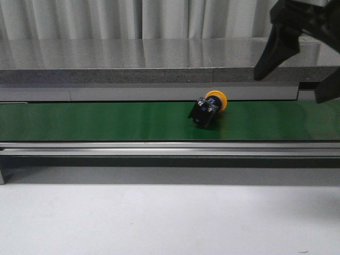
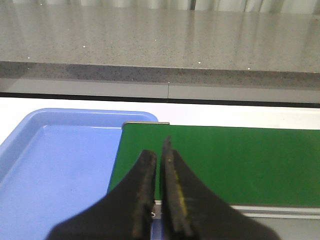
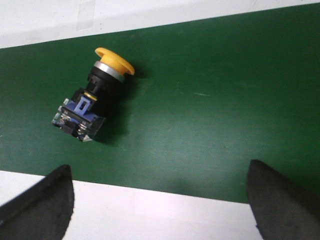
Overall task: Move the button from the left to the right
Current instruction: 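Lower the right gripper onto the moving button and grasp it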
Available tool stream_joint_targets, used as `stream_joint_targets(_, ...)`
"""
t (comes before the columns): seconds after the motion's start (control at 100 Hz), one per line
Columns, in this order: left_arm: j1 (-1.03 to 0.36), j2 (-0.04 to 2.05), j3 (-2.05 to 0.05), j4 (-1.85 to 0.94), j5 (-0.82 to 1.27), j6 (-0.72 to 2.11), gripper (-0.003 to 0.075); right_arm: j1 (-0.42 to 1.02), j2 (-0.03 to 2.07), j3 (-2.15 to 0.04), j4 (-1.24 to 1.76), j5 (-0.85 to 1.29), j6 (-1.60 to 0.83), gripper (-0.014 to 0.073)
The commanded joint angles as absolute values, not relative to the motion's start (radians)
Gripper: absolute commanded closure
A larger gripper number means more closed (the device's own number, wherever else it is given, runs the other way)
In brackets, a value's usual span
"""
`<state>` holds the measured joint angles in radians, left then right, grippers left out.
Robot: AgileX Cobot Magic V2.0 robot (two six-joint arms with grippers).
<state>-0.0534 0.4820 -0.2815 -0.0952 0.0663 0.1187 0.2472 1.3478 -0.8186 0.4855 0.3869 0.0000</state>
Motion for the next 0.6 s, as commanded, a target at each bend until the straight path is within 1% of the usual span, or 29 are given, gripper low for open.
stream_joint_targets(0.0, -0.053, 0.485, -0.31, -0.101, -0.006, 0.118, 0.0715, 0.26, 1.365, -0.862, 0.515, 0.315, 0.0, -0.0061)
stream_joint_targets(0.28, -0.053, 0.485, -0.31, -0.101, -0.006, 0.118, 0.0715, 0.293, 1.474, -0.973, 0.518, 0.326, 0.0, -0.0061)
stream_joint_targets(0.59, -0.053, 0.485, -0.31, -0.101, -0.006, 0.118, 0.0715, 0.294, 1.575, -1.05, 0.519, 0.33, 0.0, -0.006)
